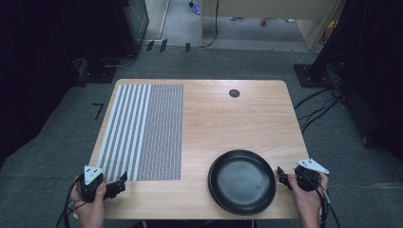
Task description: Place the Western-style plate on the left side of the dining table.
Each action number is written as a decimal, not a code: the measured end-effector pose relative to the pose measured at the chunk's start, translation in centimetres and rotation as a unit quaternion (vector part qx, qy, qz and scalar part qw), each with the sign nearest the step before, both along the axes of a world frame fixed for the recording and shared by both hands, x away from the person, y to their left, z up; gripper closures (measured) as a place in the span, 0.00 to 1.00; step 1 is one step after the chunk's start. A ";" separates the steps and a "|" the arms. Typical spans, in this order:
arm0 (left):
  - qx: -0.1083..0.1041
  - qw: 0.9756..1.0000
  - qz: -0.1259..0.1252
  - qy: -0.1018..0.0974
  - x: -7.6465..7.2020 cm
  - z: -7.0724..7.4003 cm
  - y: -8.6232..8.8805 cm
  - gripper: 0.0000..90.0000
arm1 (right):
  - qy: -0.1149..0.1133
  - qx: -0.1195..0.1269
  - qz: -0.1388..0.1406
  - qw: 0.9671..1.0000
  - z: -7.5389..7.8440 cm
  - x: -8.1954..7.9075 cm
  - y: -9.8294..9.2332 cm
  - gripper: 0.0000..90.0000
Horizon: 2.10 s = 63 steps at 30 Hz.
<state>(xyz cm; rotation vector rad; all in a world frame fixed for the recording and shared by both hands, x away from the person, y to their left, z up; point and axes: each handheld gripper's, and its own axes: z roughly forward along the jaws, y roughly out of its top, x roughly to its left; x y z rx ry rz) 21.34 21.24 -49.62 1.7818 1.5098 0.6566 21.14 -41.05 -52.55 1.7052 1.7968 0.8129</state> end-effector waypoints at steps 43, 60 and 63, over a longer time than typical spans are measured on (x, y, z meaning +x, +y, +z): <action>-0.062 0.985 -0.160 -0.014 2.3 2.8 -14.6 0.05 | 0.001 0.001 0.003 1.000 0.0 0.0 0.1 0.15; -0.066 0.974 -0.215 0.007 1.1 1.5 -18.6 0.04 | 0.000 0.006 -0.022 1.000 0.0 0.1 0.4 0.15; -0.062 0.974 -0.219 0.008 0.9 1.3 -19.1 0.04 | -0.006 0.021 -0.024 0.999 0.1 0.0 0.1 0.17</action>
